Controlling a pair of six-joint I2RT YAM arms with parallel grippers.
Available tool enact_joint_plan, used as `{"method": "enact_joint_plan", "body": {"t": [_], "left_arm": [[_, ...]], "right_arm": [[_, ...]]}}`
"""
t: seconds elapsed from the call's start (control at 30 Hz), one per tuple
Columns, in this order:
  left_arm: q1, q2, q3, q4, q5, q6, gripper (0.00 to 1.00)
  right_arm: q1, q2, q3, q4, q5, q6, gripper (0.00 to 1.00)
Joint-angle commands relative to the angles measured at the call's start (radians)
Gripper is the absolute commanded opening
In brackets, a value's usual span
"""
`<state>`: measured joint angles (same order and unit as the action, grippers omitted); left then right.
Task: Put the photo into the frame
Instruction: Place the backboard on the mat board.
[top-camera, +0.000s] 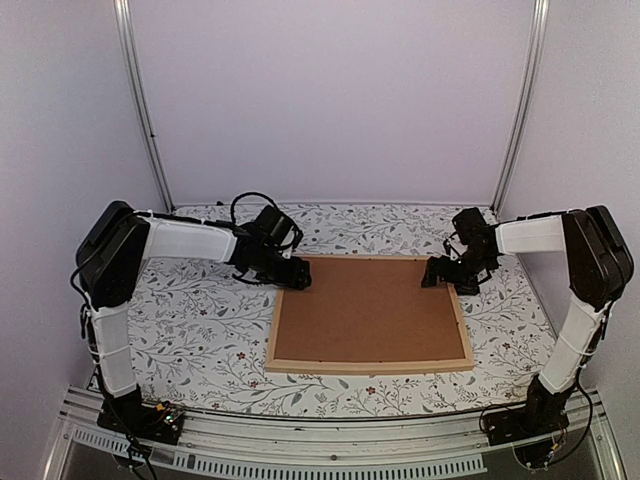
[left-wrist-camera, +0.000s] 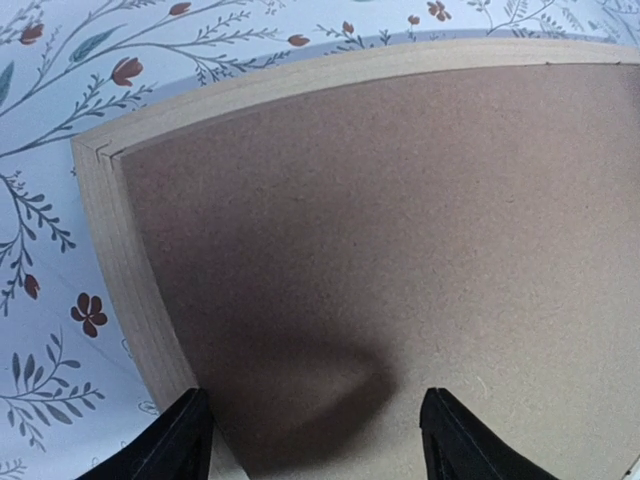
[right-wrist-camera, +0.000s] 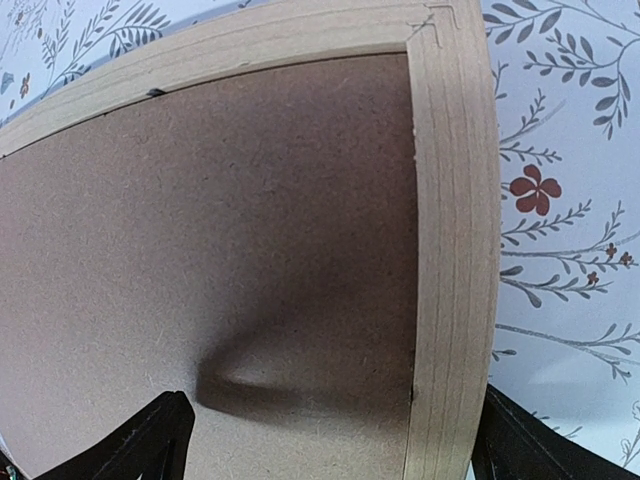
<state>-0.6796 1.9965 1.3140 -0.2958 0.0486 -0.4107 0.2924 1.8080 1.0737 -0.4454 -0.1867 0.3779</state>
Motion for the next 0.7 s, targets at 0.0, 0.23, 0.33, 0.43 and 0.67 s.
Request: {"method": "enact_joint_plan", "body": {"t": [0.0, 0.23, 0.33, 0.43, 0.67], "left_arm": [[-0.086, 0.077, 0.029, -0.04, 0.044, 0.029, 0.74], [-0.117, 0.124, 0.081, -0.116, 0.007, 0.053, 0.75], [-0.135, 0.139, 0.101, -0.147, -0.024, 0.066, 0.75], [-0.157, 0.151, 0.132, -0.184, -0.082, 0.078, 0.77], [-0.182, 0.151, 0.168, -0.222, -0.159, 0.083, 0.82]], "right_arm": [[0.066, 0.07, 0.001, 0.027, -0.154, 0.013, 0.98], [0.072, 0.076, 0.009, 0.027, -0.155, 0.015, 0.98], [0.073, 0.079, 0.009, 0.027, -0.154, 0.015, 0.98], [0.073, 0.08, 0.008, 0.029, -0.154, 0.016, 0.98], [0.074, 0.086, 0.011, 0.029, -0.155, 0.016, 0.98]]}}
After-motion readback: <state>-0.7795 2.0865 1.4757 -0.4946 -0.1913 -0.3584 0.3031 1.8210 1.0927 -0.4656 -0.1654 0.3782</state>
